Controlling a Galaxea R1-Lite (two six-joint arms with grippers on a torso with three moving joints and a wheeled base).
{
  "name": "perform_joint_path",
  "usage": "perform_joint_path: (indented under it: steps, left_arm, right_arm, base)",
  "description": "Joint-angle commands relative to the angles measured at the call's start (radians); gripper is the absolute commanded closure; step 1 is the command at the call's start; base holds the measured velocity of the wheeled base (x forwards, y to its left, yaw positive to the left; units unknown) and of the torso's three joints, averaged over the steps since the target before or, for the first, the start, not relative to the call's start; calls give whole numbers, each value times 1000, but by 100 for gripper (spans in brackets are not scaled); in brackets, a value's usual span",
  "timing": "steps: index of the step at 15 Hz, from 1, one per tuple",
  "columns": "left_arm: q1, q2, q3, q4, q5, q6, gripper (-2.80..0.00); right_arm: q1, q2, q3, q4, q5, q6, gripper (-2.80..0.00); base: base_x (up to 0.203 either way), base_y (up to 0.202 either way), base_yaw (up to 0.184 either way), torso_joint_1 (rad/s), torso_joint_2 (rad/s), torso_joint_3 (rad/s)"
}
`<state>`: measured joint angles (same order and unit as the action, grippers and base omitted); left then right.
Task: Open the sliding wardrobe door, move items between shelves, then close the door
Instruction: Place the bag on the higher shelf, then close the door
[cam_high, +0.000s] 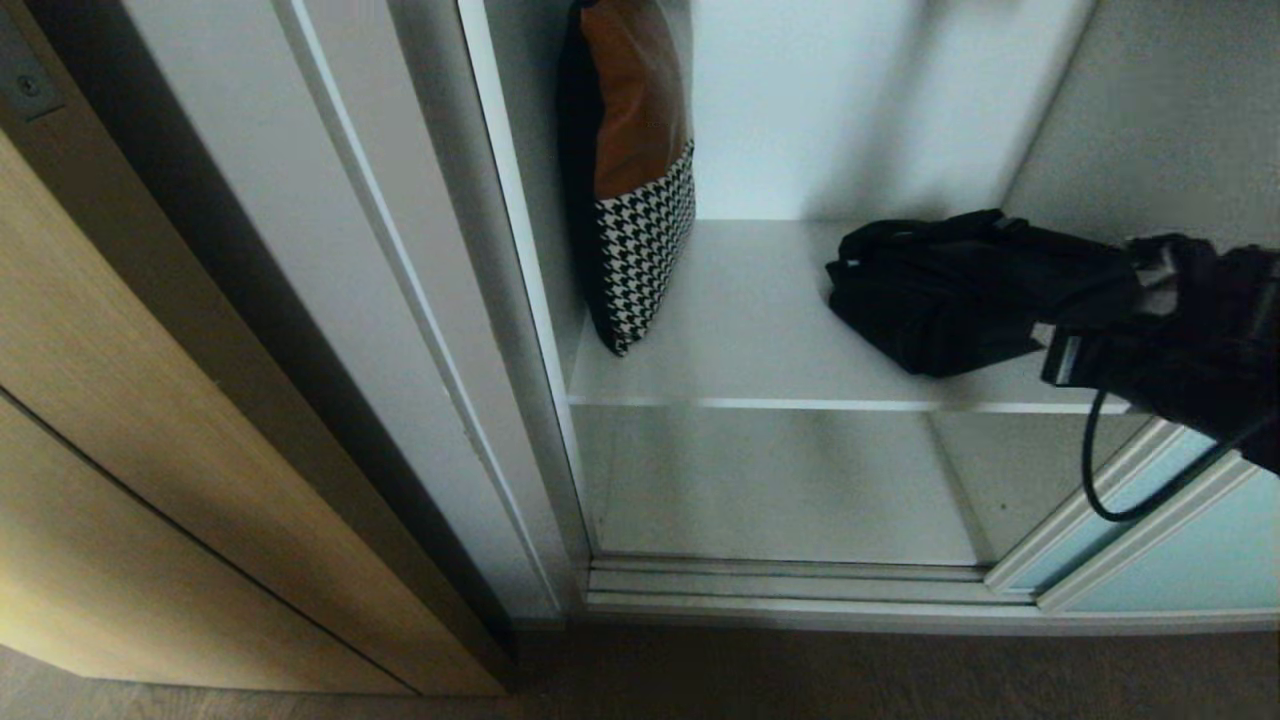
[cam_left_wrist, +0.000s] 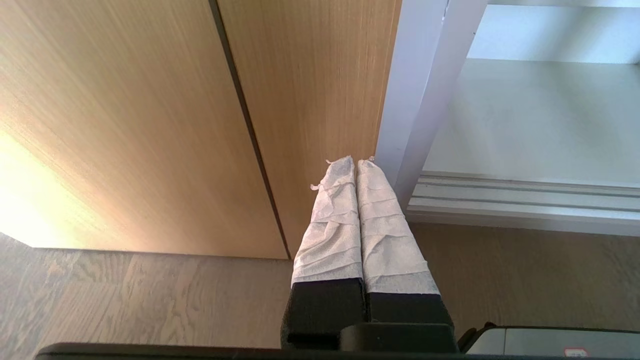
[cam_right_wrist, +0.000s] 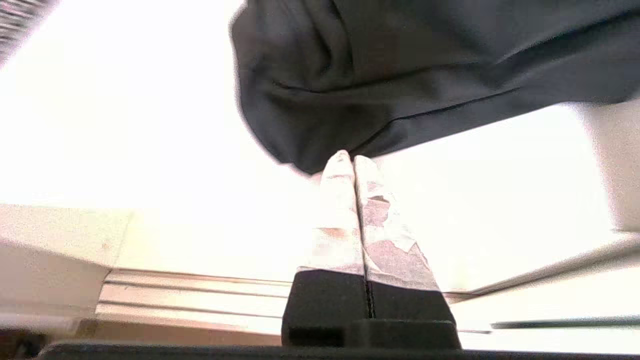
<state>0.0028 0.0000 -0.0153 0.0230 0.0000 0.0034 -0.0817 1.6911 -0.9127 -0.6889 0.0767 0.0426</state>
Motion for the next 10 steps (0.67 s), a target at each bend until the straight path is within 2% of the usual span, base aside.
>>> perform_joint_path:
  steps: [1,4,7,10]
  left_arm:
    - [0,2,0,0,0,0,0]
    - [0,2,0,0,0,0,0]
    - [0,2,0,0,0,0,0]
    - [0,2,0,0,0,0,0]
  right_arm:
    - [3,-310,175,-3,4,-15,0]
    - [11,-623,439,1,1,-62,0]
    - [16,-961,732,21,-15,-144,0]
    - [33,-1214,870,83,-107,-196,0]
  base:
    - [0,0,0,0,0,0]
    - [0,0,0,0,0,0]
    - [0,0,0,0,0,0]
    - [0,0,0,0,0,0]
